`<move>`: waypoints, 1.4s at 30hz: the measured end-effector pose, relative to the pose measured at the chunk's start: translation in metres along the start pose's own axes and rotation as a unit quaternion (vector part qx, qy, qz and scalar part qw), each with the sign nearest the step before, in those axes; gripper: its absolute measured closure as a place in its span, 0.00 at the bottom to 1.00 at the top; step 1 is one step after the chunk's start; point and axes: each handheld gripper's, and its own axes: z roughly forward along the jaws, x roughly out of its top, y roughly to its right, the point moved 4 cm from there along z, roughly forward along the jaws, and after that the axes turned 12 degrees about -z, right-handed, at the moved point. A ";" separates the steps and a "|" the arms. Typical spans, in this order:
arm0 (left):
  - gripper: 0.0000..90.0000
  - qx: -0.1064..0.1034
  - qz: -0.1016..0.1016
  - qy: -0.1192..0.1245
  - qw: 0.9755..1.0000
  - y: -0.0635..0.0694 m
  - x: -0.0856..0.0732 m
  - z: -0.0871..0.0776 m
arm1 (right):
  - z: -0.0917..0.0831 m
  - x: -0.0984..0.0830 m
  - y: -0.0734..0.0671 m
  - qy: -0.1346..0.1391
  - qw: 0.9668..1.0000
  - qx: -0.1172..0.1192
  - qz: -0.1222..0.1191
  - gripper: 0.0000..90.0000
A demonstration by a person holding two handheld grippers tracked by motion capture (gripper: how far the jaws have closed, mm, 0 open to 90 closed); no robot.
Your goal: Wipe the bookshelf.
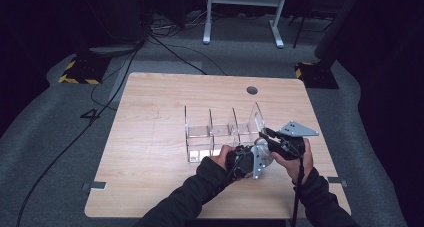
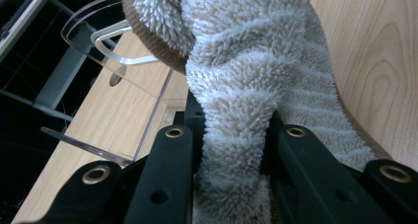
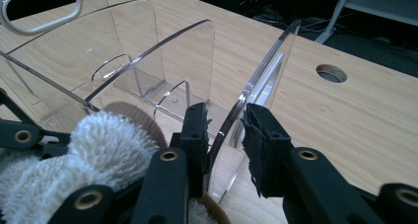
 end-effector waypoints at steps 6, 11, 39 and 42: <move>0.85 0.005 -0.014 -0.004 1.000 -0.015 -0.012 -0.017 | 0.000 0.000 0.000 0.000 1.000 0.002 -0.002 0.79; 0.85 0.021 -0.020 -0.009 1.000 -0.027 -0.028 -0.038 | 0.000 0.000 0.000 -0.001 1.000 0.001 -0.003 0.79; 0.85 0.066 -0.113 -0.043 0.990 -0.084 -0.127 -0.126 | 0.002 -0.005 0.017 -0.005 1.000 -0.016 0.011 0.83; 0.85 0.077 -0.127 -0.051 0.988 -0.093 -0.138 -0.131 | 0.002 -0.005 0.017 -0.005 1.000 -0.016 0.011 0.83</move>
